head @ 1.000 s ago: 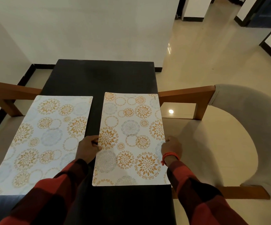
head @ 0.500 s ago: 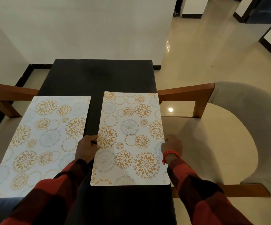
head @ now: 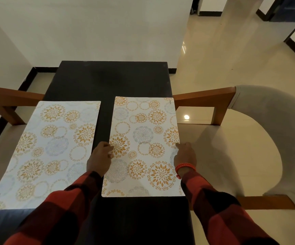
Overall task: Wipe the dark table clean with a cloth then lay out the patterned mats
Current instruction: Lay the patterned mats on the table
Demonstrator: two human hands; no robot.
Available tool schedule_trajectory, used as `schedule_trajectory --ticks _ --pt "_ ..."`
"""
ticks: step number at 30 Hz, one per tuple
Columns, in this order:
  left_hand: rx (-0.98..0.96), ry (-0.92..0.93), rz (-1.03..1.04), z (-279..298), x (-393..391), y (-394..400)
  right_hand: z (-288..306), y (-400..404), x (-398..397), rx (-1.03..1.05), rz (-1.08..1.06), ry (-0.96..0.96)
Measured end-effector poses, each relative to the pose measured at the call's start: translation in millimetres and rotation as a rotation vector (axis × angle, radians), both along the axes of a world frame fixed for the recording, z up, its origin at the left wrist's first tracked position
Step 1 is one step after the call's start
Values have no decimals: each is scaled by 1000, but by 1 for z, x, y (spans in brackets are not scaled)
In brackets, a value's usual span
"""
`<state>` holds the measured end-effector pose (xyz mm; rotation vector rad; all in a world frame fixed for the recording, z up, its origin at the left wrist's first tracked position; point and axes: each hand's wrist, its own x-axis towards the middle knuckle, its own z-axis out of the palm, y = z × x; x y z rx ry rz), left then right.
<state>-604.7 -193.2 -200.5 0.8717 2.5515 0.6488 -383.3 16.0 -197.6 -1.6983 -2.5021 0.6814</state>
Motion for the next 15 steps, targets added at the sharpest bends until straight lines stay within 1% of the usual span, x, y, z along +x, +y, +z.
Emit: schedule_trajectory --ticks 4,8,15 --pt "-111 34 -154 2 -6 2 2 1 -1 37 44 -65" --pt "-141 -31 -146 7 -14 4 5 2 -4 41 51 -102" --pt "-177 -11 -127 6 -13 10 1 -1 -5 116 109 -197"
